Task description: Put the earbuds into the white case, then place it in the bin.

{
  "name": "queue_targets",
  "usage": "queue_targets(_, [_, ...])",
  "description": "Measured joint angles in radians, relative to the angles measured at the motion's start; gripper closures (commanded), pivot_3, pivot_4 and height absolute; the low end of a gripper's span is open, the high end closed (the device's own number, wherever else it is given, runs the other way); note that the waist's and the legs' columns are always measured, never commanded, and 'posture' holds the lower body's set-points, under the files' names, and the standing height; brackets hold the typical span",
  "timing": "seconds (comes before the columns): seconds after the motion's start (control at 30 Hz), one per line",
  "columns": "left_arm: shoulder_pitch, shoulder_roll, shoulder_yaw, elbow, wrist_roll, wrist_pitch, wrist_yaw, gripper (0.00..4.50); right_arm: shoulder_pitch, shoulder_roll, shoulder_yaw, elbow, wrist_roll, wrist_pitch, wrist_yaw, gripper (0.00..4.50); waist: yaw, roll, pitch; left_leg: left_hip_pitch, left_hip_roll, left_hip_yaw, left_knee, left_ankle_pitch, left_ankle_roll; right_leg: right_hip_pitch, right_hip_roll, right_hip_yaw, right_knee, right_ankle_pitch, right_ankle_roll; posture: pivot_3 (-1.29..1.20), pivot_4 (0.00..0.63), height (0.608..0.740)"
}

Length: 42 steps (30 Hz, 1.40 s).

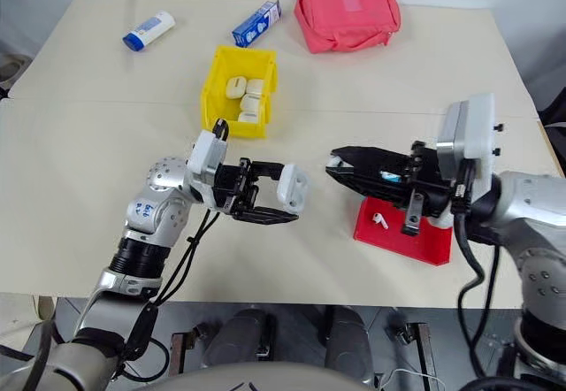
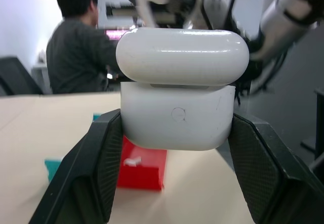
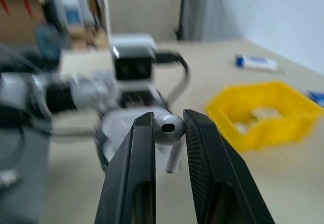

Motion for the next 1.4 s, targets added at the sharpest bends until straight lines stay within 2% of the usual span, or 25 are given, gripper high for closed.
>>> queue_targets(0.47, [-0.003,-0.025,0.015,0.0,-0.027,0.001,-0.047,1.75,0.002,0.114,0.191,0.083,-0.097,-0.163,-0.007,4.05,-0.011,0.0,0.0,0.0,0.0,0.001,0.0,0.0,0.001,0.0,0.0,0.0,0.001,0.0,0.0,0.0,0.15,0.74])
queue_targets(0.77, [-0.003,-0.038,0.027,0.009,-0.028,0.008,-0.048,1.75,0.028,0.157,0.236,0.125,-0.148,-0.265,0.012,4.05,-0.011,0.0,0.0,0.0,-0.001,0.001,0.0,0.0,0.001,0.0,0.0,0.001,0.001,0.0,0.0,0.0,0.15,0.74])
queue_targets(1.03, [-0.001,-0.057,0.013,0.042,-0.019,0.008,-0.05,1.75,0.098,0.154,0.258,0.148,-0.192,-0.369,0.048,4.05,-0.012,0.0,0.0,0.0,-0.001,0.001,0.0,0.0,0.001,-0.001,0.0,0.001,0.001,0.0,0.0,0.0,0.15,0.74])
queue_targets(1.4, [-0.002,-0.068,0.012,0.075,-0.018,-0.013,-0.058,1.75,0.101,0.074,0.263,0.17,-0.203,-0.377,0.084,4.05,-0.012,0.0,0.0,0.0,0.0,0.002,0.0,0.0,0.001,-0.001,0.0,0.001,0.0,0.0,0.0,0.0,0.15,0.74])
